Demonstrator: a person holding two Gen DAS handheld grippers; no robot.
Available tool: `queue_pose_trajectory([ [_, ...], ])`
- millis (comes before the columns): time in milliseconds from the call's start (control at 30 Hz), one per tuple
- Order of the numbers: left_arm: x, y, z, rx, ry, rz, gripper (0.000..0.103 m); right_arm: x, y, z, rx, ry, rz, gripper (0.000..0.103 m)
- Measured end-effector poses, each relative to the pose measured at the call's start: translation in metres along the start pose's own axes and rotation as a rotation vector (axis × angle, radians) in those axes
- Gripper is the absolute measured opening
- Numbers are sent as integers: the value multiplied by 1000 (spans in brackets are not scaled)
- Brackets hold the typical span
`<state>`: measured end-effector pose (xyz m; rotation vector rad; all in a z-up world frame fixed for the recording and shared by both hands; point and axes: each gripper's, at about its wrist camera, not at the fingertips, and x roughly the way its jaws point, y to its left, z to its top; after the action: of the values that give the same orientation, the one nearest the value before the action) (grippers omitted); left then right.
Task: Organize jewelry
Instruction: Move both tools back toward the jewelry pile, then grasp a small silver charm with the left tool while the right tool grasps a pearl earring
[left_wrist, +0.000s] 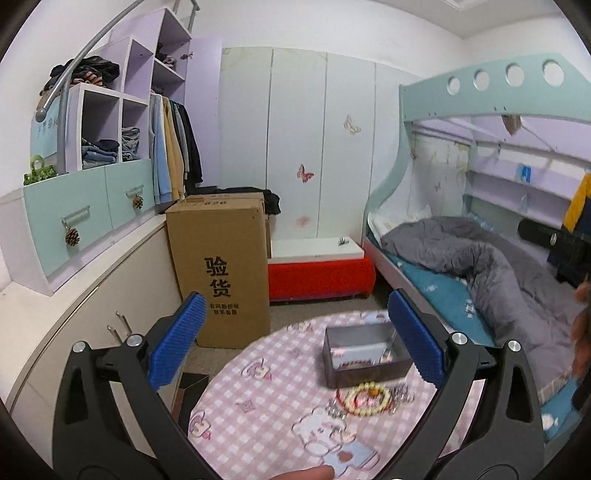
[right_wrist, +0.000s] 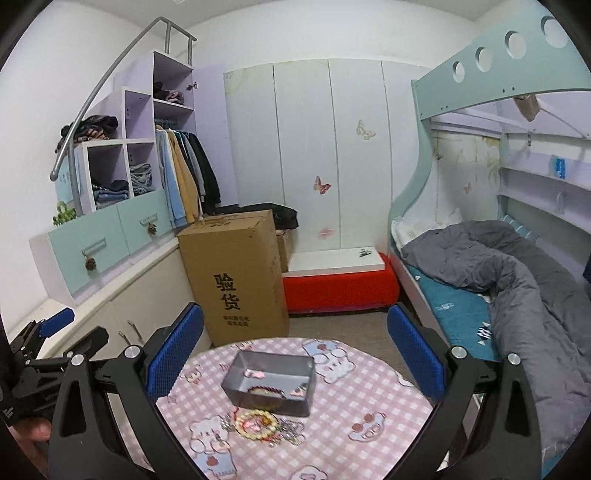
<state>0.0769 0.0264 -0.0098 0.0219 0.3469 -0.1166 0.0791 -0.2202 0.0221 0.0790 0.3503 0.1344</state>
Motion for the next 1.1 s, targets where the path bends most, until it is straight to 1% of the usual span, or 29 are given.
queue_pose_trajectory([
  [133, 2, -2, -26, 23, 45, -15, 97, -6, -1, -17, 0, 6, -26, 96],
  [233, 12, -4, -48, 18, 111, -40, 97, -4, -1, -30, -3, 35, -37, 96],
  [267, 18, -6, -58, 18, 143, -42, 97, -1, -1, -36, 0, 54, -36, 96],
  [433, 41, -17, -90, 25, 246, -66, 97, 11, -4, -62, 19, 138, -37, 96],
  [567, 67, -26, -117, 45, 342, -75, 97, 17, -9, -76, 29, 186, -40, 96],
  [700, 88, -27, -139, 33, 417, -102, 97, 21, -14, -86, 41, 221, -46, 96],
  [800, 101, -30, -149, 38, 454, -100, 96, 25, -16, -90, 47, 239, -42, 96],
  [833, 105, -31, -152, 37, 467, -102, 95, 26, -16, -91, 45, 246, -41, 96],
  [933, 117, -35, -160, 32, 502, -115, 88, 32, -17, -96, 41, 270, -38, 96],
  [1000, 127, -39, -166, 42, 532, -118, 83, 37, -19, -101, 43, 295, -42, 96],
  [1100, 138, -44, -177, 53, 577, -129, 70, 44, -22, -111, 46, 337, -46, 96],
])
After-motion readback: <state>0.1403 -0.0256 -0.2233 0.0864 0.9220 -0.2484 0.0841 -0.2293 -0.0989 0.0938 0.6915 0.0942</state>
